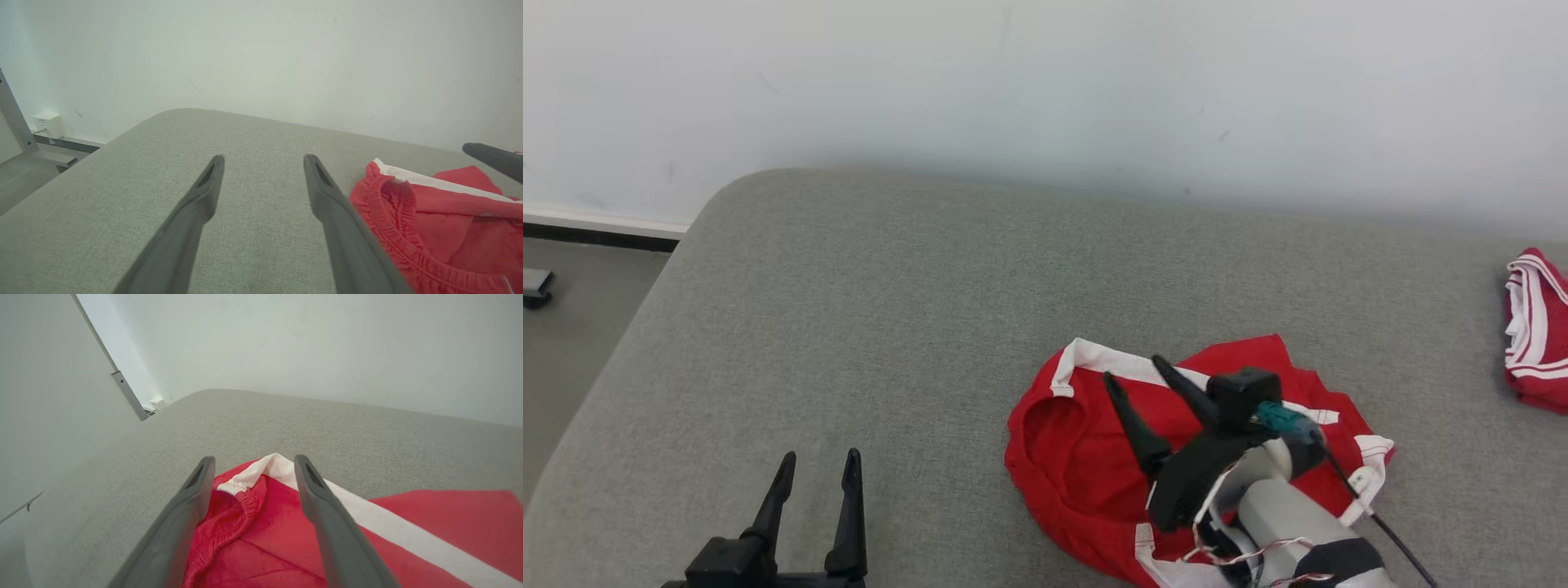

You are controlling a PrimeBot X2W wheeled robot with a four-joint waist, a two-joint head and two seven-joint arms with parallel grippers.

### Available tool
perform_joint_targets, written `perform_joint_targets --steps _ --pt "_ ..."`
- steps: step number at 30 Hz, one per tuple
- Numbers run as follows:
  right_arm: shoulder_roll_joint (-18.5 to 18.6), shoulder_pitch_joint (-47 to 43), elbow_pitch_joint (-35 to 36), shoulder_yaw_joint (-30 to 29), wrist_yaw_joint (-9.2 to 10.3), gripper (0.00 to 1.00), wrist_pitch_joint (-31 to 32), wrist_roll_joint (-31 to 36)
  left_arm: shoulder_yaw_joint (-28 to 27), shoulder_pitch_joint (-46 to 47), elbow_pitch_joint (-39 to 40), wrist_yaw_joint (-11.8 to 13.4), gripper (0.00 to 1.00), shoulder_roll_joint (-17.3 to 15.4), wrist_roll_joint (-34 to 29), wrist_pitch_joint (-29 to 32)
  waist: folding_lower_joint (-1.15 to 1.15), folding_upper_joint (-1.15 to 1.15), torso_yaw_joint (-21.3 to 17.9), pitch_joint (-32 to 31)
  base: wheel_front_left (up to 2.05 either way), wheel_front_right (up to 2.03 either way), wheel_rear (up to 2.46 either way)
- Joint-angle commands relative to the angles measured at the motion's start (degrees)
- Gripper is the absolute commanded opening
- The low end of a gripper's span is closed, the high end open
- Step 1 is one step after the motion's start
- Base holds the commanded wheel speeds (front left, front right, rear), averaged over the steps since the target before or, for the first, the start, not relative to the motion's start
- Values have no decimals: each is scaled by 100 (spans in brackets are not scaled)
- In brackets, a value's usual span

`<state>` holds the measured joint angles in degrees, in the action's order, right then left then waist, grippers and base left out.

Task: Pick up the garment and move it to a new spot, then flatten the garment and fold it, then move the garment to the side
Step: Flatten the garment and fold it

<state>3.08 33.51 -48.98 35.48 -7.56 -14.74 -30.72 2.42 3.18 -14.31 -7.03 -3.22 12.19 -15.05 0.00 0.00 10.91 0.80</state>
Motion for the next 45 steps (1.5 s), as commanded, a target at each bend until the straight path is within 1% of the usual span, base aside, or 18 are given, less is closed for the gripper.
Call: perform_joint_targets --steps 1,5,9,11,15,21,28,33,38,41,45 --pt "109 -7 80 -182 17 100 -51 101 -36 -84 38 33 100 5 -23 -16 0 0 -169 -66 0 0 0" --pt "432 -387 725 -1075 17 100 -43 485 -129 -124 109 39 100 -18 -40 -16 0 0 -362 -102 0 0 0" --pt "632 -878 1480 -1902 17 100 -36 906 -207 -202 180 48 100 -32 -70 -16 0 0 -539 -121 0 0 0" --pt "672 -1178 1822 -2183 17 100 -37 1078 -246 -224 209 55 100 -46 -77 -16 0 0 -623 -124 0 0 0" --pt "684 -1719 2452 -2545 18 100 -37 1324 -296 -268 246 45 100 -74 -89 -16 0 0 -744 -123 0 0 0" --pt "570 -2472 3322 -2959 17 100 -38 1483 -332 -320 305 50 100 -74 -102 -16 0 0 -845 -130 0 0 0" --pt "483 -3145 3973 -3236 18 100 -28 1443 -375 -435 390 91 100 -89 -116 -16 0 0 -913 -146 0 0 0" --pt "353 -3519 4238 -3469 17 100 2 1459 -402 -520 409 99 100 -95 -123 -16 0 0 -908 -129 0 0 0" --pt "289 -3645 4350 -3497 17 100 67 1521 -405 -547 434 119 100 -84 -114 -16 0 0 -918 -92 0 0 0" --pt "279 -3627 4378 -3499 17 100 100 1536 -306 -481 402 96 100 -78 -122 -12 0 0 -920 -71 0 0 0" --pt "296 -3547 4427 -3470 17 100 150 1550 86 -187 420 20 100 -121 -191 116 0 0 -911 -22 0 0 0"
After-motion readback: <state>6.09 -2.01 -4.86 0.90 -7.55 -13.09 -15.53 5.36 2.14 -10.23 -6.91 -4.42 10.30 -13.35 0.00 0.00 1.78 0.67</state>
